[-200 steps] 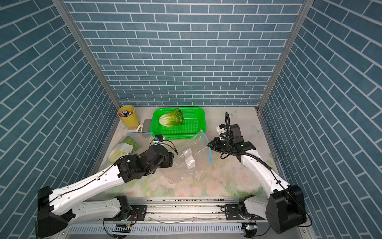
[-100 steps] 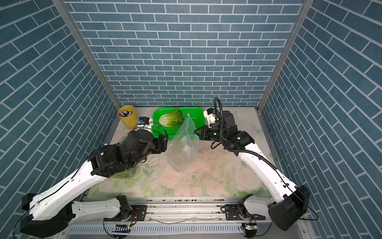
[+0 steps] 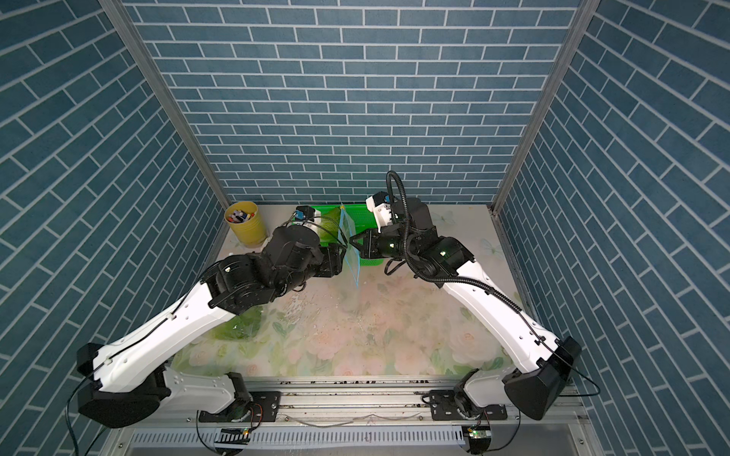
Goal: Put the chinese cabbages into a zipper bag and zip it
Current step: Open the zipper of the food storage bag at the center of the board.
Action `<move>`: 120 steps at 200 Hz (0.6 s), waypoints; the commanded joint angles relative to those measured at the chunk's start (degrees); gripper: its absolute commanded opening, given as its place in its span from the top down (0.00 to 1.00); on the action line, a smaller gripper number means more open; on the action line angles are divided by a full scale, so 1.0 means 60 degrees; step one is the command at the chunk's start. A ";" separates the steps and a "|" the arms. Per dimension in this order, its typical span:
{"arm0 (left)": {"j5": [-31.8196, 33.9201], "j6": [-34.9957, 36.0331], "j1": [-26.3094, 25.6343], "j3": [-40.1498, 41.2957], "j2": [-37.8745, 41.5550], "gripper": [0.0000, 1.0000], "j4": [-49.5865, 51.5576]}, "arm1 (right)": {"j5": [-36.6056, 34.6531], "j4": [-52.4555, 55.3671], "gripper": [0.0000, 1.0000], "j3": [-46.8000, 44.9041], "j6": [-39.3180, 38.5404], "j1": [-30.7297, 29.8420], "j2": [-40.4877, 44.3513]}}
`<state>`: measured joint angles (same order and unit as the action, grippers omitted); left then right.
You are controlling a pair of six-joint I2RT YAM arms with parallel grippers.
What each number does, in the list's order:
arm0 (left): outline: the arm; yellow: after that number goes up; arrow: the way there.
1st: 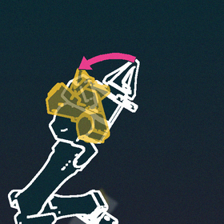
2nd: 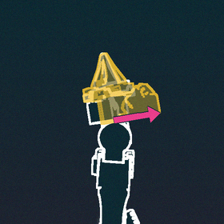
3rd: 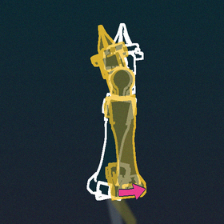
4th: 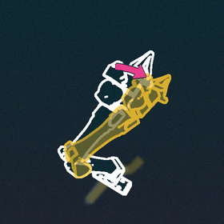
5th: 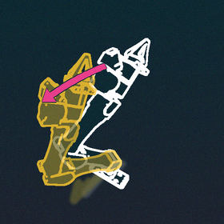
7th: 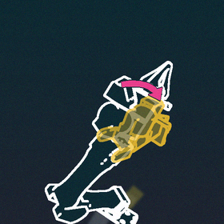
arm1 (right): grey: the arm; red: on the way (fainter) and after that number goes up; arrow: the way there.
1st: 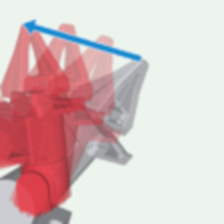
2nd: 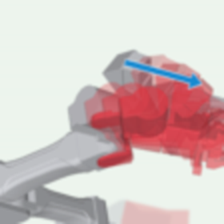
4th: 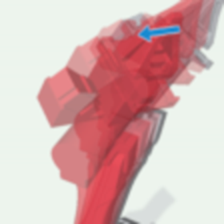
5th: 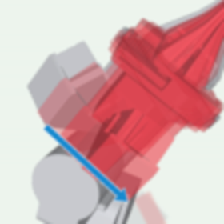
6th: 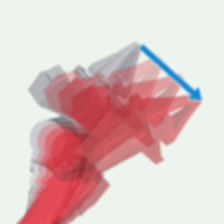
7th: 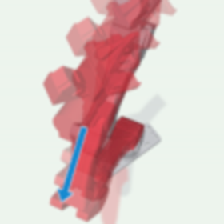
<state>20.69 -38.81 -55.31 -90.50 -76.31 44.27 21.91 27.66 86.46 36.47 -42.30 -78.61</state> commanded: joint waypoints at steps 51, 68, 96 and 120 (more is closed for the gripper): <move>-0.0922 -0.0327 0.0663 0.0502 -0.0464 0.51 -0.0937 | -0.0264 0.0165 1.00 0.0590 -0.0263 -0.0271 -0.0404; -0.1076 -0.0367 0.0755 0.0704 -0.0509 0.57 -0.1182 | -0.0257 0.0159 1.00 0.0579 -0.0277 -0.0277 -0.0419; -0.0977 -0.0678 0.0912 0.0832 -0.0575 0.71 -0.1118 | -0.0180 0.0164 1.00 0.0526 -0.0277 -0.0288 -0.0420; -0.0854 -0.0722 0.0942 0.1127 -0.0344 0.82 -0.1456 | -0.0173 0.0185 1.00 0.0426 -0.0349 -0.0296 -0.0354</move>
<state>14.31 -42.52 -50.09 -85.08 -79.40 37.06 20.80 28.51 88.33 35.57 -43.72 -81.14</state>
